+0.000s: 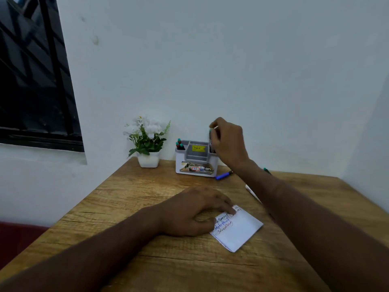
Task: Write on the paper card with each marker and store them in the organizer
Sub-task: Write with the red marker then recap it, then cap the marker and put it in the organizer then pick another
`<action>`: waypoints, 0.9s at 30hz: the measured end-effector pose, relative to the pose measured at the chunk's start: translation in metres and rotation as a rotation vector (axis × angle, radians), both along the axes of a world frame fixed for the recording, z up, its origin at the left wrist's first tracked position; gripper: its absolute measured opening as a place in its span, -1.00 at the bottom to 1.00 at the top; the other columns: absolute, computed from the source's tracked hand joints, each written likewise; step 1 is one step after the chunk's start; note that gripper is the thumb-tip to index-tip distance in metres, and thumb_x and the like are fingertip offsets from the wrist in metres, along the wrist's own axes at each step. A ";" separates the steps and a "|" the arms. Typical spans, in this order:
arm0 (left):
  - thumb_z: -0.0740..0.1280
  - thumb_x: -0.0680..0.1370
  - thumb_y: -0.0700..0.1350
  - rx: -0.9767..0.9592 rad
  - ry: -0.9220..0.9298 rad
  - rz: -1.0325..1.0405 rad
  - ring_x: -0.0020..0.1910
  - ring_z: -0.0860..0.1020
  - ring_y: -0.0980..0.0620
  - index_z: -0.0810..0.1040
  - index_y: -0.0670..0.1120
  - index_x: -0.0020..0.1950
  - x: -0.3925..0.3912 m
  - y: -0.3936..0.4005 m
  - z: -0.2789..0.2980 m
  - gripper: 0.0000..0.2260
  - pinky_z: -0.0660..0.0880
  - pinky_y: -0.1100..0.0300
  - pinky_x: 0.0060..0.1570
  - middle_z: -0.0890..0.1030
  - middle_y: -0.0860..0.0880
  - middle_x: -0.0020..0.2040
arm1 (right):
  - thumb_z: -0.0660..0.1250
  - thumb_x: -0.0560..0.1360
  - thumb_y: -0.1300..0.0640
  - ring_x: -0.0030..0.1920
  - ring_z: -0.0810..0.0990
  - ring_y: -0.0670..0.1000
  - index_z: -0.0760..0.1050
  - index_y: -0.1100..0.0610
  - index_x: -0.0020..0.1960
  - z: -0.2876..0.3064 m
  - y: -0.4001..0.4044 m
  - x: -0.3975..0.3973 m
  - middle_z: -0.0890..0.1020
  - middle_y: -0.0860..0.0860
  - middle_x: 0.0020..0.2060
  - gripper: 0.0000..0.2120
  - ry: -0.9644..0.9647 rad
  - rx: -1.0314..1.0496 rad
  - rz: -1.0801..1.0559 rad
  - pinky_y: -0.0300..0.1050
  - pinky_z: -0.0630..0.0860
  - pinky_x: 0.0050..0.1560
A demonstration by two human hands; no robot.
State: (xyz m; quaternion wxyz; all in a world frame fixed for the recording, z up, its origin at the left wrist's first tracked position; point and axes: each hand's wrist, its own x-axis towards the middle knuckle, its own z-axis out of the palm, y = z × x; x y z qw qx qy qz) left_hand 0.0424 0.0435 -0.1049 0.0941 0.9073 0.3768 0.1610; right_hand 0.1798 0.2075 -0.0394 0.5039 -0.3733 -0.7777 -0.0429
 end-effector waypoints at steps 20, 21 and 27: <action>0.44 0.63 -0.10 0.012 -0.268 -0.016 0.18 0.67 0.13 0.52 -0.01 0.00 0.002 -0.007 0.001 -0.89 0.63 0.10 0.04 0.71 0.14 0.18 | 0.29 0.67 0.16 -0.02 0.60 0.08 0.48 0.07 0.30 -0.031 -0.085 0.104 0.67 0.08 0.05 -0.79 -0.470 0.027 0.216 -0.03 0.51 -0.05; 0.43 0.66 -0.04 0.000 -0.301 0.006 0.13 0.69 0.10 0.51 0.01 0.01 0.004 -0.008 0.001 -0.88 0.64 0.07 0.02 0.72 0.14 0.16 | 0.26 0.68 0.13 -0.01 0.57 0.03 0.46 0.03 0.30 -0.034 -0.098 0.112 0.66 0.04 0.05 -0.80 -0.487 0.016 0.238 -0.07 0.49 -0.04; 0.13 0.72 0.25 0.133 -0.216 0.116 -0.11 0.60 0.26 0.52 0.16 0.01 0.014 -0.014 0.005 -0.73 0.38 0.35 -0.19 0.62 0.28 -0.13 | 0.17 0.75 0.06 0.11 0.45 -0.10 0.47 0.02 0.28 -0.052 -0.151 0.129 0.54 -0.06 0.17 -0.83 -0.719 -0.191 0.190 -0.26 0.32 0.08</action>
